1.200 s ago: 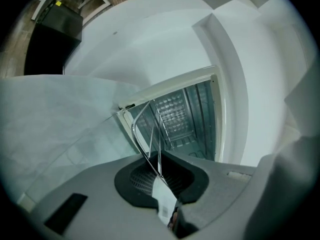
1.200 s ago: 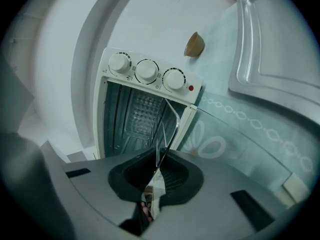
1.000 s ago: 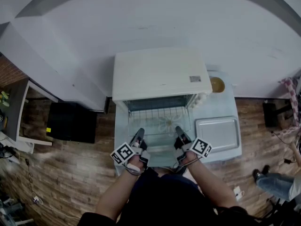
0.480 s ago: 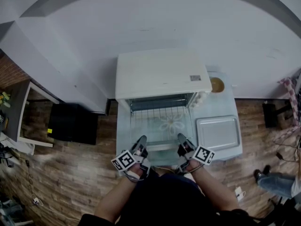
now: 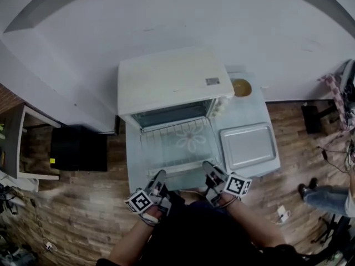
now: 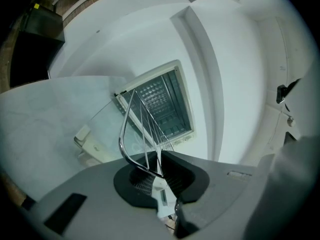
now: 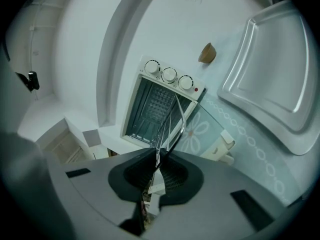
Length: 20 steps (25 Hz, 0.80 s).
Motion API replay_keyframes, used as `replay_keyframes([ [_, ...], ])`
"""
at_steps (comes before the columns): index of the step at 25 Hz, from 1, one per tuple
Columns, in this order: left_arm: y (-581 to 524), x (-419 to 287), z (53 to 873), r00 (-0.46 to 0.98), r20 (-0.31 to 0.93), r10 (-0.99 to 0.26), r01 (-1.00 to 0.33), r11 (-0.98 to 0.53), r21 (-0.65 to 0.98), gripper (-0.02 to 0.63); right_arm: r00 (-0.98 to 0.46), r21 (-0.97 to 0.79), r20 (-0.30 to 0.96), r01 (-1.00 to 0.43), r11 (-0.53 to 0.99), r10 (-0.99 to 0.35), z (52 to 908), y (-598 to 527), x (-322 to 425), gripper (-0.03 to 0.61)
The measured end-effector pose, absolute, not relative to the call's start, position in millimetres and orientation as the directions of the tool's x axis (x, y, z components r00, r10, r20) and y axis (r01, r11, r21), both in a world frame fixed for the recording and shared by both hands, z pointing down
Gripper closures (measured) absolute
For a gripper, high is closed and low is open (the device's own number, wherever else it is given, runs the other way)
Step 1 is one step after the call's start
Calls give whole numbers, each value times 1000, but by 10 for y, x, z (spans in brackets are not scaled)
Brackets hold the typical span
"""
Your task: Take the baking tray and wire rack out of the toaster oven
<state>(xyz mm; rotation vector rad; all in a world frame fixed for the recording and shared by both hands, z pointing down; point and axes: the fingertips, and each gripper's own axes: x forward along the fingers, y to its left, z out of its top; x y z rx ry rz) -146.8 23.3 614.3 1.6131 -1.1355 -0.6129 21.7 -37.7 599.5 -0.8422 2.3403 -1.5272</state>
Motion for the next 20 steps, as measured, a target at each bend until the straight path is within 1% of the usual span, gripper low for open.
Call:
replay_keyframes([
  [6, 255, -1093, 6097, 496, 139, -857, -387, -75, 919, 591, -793, -877, 113, -363, 315, -599, 5978, -280, 602, 546],
  [11, 134, -726, 6128, 538, 158, -828, -381, -72, 922, 591, -750, -873, 104, -383, 301, -654, 5967, -330, 1005, 545],
  [15, -66, -344, 6088, 584, 134, -800, -376, -121, 919, 591, -712, -868, 98, -403, 290, -695, 5942, -418, 1402, 545],
  [20, -221, 202, 6133, 642, 137, -755, -370, -148, 917, 591, -665, -862, 107, -433, 264, -739, 5962, -449, 1966, 545],
])
